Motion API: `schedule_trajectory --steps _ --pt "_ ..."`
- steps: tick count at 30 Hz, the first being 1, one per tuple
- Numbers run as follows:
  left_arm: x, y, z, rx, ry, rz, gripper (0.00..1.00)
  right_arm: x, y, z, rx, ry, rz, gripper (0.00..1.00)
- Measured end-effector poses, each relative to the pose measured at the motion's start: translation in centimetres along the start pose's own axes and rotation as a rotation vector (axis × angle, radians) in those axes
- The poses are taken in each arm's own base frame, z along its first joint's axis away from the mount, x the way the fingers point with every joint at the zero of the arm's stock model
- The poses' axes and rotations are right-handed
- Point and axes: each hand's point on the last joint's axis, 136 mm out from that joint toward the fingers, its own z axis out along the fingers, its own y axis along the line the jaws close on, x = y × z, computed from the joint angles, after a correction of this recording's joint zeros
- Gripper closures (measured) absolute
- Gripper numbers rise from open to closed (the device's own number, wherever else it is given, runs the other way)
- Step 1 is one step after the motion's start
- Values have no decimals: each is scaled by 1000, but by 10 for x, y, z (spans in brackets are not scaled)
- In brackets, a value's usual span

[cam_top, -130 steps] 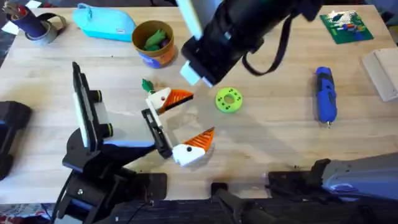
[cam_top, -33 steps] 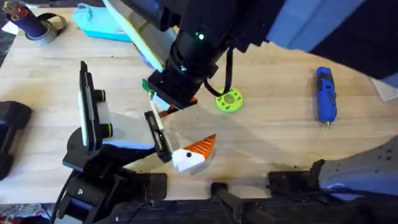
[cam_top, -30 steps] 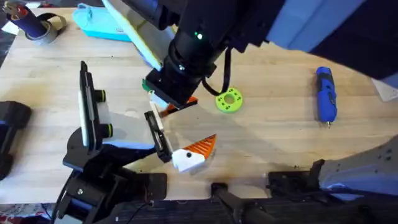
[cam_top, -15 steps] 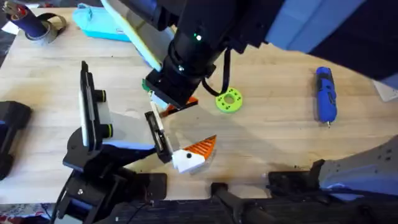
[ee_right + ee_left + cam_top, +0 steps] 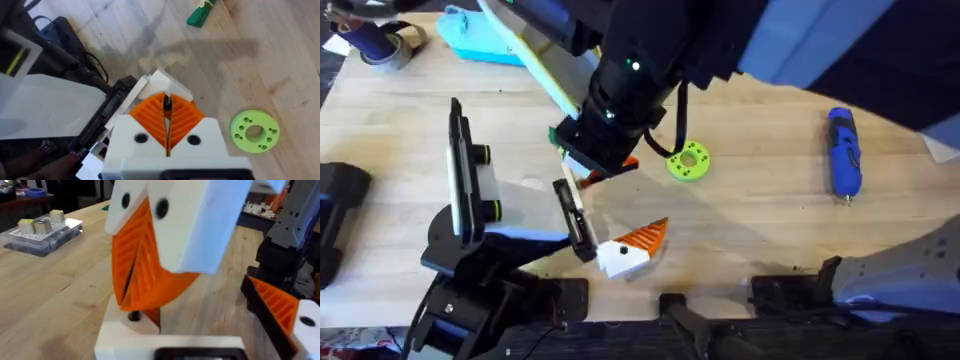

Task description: Pick up the gripper from the table and insert it into the empty holder that is missing its gripper. Then pick up a screw, insert it into the mounting hole, and use the screwdriver to tighten it. Finally, clean up the table by picking up the vegetable and placing it into the bucket.

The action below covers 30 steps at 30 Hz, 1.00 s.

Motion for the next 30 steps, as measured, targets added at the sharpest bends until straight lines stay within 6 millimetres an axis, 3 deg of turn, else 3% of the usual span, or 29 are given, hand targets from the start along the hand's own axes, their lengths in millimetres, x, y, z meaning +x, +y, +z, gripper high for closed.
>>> schedule_trajectory --steps 7,11,12,16,19,24,30 --pt "0 0 0 0 0 0 14 -1 0 2 0 1 0 990" --pt "0 0 0 0 0 -4 15 -2 -2 6 4 2 0 895" --pt "0 0 0 0 0 -4 14 -3 -2 6 4 0 0 838" --pt "0 -1 0 4 1 -4 15 -3 -5 5 8 -2 3 451" --pt "0 -1 0 3 0 -4 14 -3 -17 3 38 -1 17 43" --pt "0 -1 0 4 1 -1 14 -9 -24 -7 44 -36 35 6" --pt "0 -1 0 4 0 0 14 -12 -37 -40 59 -112 65 6"
